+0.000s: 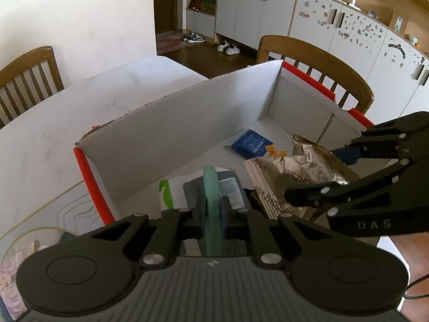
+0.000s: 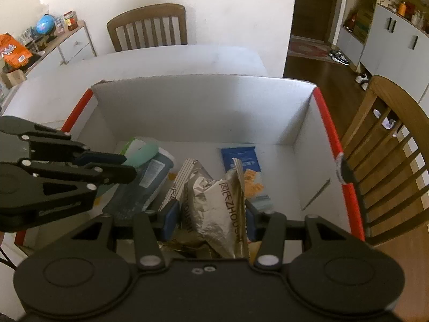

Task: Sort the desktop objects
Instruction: 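Lower the teal stick into the box and open the left tool while the right tool releases the foil bag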

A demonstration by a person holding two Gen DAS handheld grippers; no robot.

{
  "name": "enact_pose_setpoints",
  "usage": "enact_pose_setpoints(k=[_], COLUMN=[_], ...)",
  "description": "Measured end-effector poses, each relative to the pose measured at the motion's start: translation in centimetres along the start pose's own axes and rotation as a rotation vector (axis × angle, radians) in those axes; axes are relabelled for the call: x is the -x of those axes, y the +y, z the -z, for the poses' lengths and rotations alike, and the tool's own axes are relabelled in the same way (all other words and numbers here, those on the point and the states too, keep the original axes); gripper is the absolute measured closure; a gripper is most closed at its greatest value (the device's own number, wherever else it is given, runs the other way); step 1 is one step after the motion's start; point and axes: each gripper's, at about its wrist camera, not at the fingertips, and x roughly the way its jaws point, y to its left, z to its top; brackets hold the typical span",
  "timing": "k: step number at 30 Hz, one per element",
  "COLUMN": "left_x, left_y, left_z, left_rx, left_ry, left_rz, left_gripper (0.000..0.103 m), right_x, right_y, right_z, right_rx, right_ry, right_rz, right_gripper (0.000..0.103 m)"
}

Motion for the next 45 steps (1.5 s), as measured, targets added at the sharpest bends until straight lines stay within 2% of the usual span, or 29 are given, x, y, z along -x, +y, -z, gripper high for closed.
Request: enact_pose_setpoints(k=[13, 17, 31, 34, 36, 39, 42, 44, 45], left_x=[-0.2, 0.2, 2.4, 3.0, 3.4, 3.9, 4.5, 5.1, 5.5], left_y=[0.2, 0.4, 1.0, 1.1, 1.2, 1.4, 1.5, 1.7, 1.8], left_z=[-0.2, -0.1, 0.4, 0.5, 0.5, 0.7, 0.9, 1.1, 1.3], left_rx=[0.016, 0.033, 0.068, 0.076, 0.083, 0.096, 0.104, 0.115, 0.121], left_ry=[0.018, 0.004, -0.046, -0.058, -0.064, -0.070, -0.083, -0.102, -0.115], left_rz=[0.010, 0.034, 0.016, 0.015, 0.018, 0.025, 0.024, 0.031, 0.030], left_gripper=[0.093, 0.093, 0.093, 0.093, 0.093, 0.091, 0.075, 0.048, 0.044], right_x=[-0.9, -1.2, -2.2, -2.1, -1.9, -1.3, -0.7, -0.2, 0.1], right_y=[1.6, 2.0, 3.6, 3.5, 3.4, 3.3, 3.1, 2.8, 2.7], right_z=[-0.2, -0.4, -0.6, -0.7, -0.8, -0.9, -1.2, -1.3, -1.3], right_rx=[0.090, 0.108, 0.169, 0.168, 0.159, 0.150, 0.140, 0.129, 0.123], right_ry=[0.013, 0.018, 0.039, 0.023, 0.009, -0.007, -0.021, -0.029, -0.032], right_rz=[0.035, 0.045, 0.045, 0.049, 0.043, 0.033, 0.019, 0.010, 0.007], right_gripper=[0.054, 0.054, 0.053, 0.046, 0.036, 0.035, 0.032, 0.032, 0.032])
